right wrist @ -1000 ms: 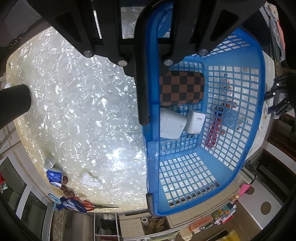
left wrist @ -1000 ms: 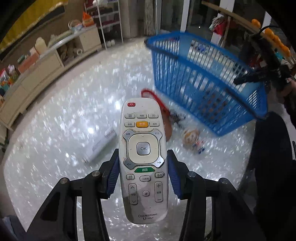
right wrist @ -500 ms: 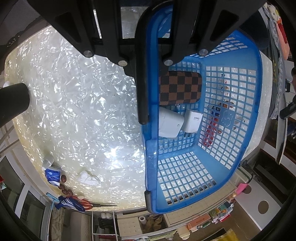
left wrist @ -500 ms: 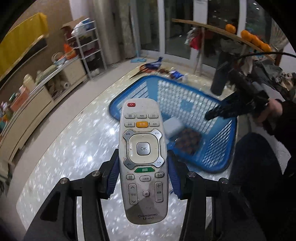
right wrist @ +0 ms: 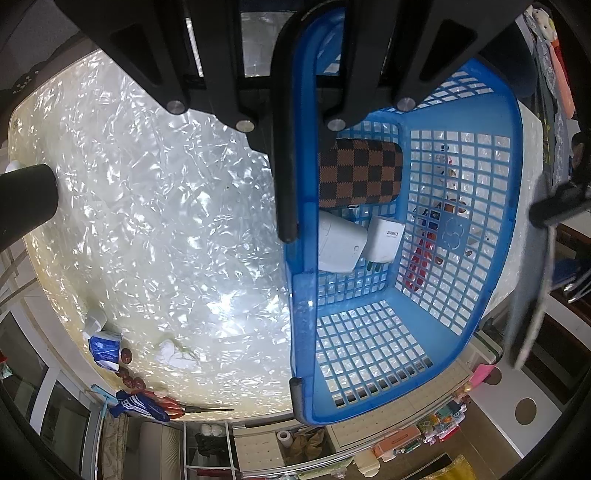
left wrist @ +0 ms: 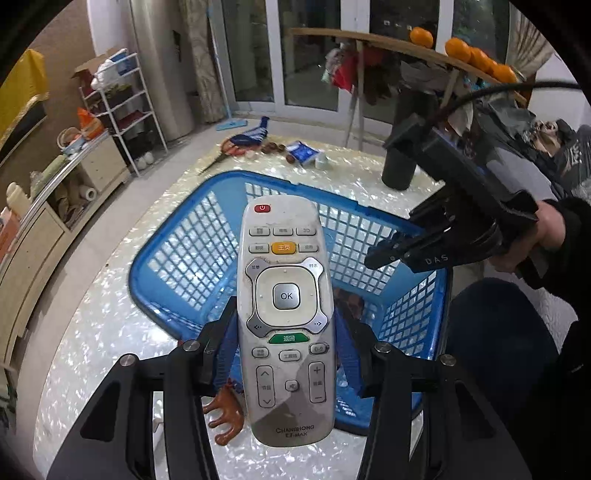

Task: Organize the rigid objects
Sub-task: 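Carry the remote over the basket and open the left tool to drop it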

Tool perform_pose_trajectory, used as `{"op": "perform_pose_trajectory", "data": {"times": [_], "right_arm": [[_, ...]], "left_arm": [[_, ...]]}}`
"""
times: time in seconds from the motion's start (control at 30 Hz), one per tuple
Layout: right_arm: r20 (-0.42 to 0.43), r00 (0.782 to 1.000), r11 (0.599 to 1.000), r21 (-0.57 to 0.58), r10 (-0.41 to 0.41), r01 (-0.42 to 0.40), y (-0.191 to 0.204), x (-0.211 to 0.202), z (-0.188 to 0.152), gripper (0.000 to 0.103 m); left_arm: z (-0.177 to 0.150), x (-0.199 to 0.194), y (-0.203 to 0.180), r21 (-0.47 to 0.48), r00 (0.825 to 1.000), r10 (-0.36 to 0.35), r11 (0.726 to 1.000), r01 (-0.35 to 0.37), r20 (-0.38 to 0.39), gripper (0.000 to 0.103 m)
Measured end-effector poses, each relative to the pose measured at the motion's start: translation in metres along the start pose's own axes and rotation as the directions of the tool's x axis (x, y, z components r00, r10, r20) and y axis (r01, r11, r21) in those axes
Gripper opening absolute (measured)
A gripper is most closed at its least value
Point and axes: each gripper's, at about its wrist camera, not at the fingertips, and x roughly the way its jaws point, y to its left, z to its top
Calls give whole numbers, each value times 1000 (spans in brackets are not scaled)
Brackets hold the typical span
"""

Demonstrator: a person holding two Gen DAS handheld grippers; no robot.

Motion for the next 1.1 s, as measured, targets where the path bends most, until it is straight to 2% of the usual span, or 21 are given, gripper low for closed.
{"op": "perform_pose_trajectory", "data": {"times": [0.57,0.97,1.1], "right_arm": [[6,1000,1000,15,19,-19,-5,2,2,9],[11,999,999,11,32,-32,-6,2,3,9],[14,999,999,13,38,-39,-6,2,2,9]], "left_arm": [[16,64,-13,94,997,-9,995,17,-80,52],[18,98,-16,168,986,-9,985,38,-169,52],[20,108,-21,208,976,35,978,10,-213,52]]}}
